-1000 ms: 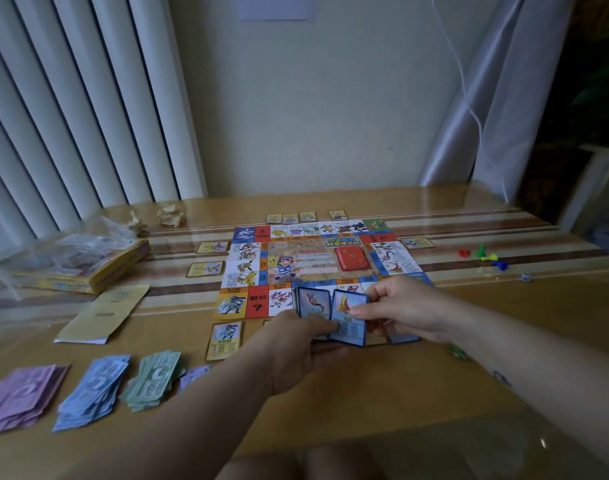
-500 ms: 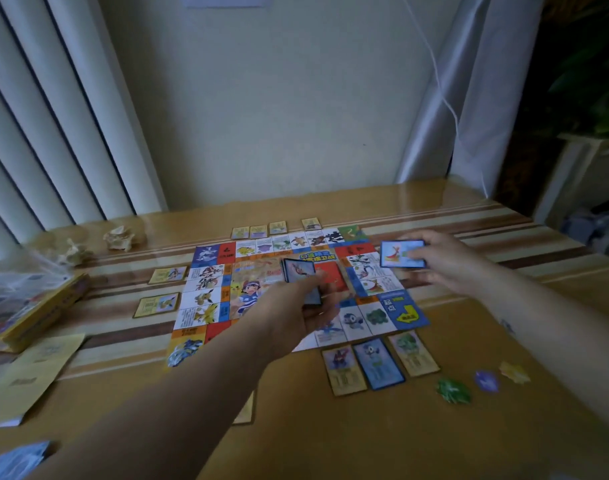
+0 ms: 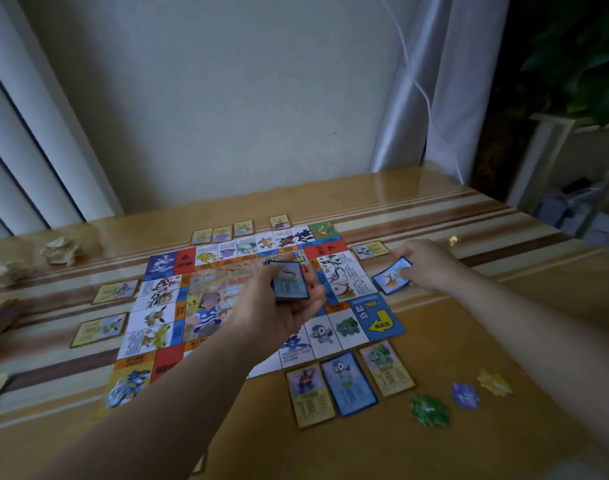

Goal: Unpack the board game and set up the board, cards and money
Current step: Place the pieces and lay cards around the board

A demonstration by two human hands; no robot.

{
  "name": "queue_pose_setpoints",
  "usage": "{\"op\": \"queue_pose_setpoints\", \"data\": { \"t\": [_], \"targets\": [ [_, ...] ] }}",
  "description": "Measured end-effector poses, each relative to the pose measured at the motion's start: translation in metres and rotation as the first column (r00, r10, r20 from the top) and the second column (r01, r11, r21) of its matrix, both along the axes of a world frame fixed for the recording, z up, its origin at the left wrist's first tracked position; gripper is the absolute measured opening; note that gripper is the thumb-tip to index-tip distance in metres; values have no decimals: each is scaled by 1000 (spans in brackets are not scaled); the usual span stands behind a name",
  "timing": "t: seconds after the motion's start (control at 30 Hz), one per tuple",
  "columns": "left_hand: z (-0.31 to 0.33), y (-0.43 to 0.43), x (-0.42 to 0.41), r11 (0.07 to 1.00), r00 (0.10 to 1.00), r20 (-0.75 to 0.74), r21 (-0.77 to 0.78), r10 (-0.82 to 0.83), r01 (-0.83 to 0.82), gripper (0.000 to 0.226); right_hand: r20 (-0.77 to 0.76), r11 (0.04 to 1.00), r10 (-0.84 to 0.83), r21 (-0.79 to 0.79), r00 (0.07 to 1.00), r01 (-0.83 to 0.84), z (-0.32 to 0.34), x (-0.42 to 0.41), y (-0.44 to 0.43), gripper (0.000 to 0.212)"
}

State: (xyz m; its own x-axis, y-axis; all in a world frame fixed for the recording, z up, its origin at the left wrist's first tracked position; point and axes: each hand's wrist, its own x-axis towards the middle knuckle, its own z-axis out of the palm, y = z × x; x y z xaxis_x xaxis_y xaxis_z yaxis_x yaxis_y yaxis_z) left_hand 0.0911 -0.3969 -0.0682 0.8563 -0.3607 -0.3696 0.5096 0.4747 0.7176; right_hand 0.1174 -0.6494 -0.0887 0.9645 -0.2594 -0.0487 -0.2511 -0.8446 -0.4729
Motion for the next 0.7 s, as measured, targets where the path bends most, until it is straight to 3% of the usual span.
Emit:
{"op": "queue_pose_setpoints", "data": {
  "t": [0.13,0.33,0.47,0.57,0.63,0.7],
  "targets": [
    [-5,-2,3,1000,1000,-14,5,-6,7,29,-22,996,28,-88,999,-29,-1,-5,0,40],
    [-10,-2,3,989,990,16,25,-144,143,36,8,980,17,-196,1000,-16,-1,-10,4,41],
    [-11,-1,-4,979,976,100,89,-191,183,27,140,961,50,-275,989,-10,11,-13,10,38],
    [-9,0,-10,974,968,142,127,-205,187,20,225,987,157,-10,962,-159,28,-17,35,22],
    [-8,0,-12,976,967,150,110,-204,188,18,129,917,273,263,953,-299,39,-24,57,17],
    [-6,0,-13,979,969,150,88,-195,183,17,64,804,351,490,934,-336,46,-29,73,22]
  ]
}}
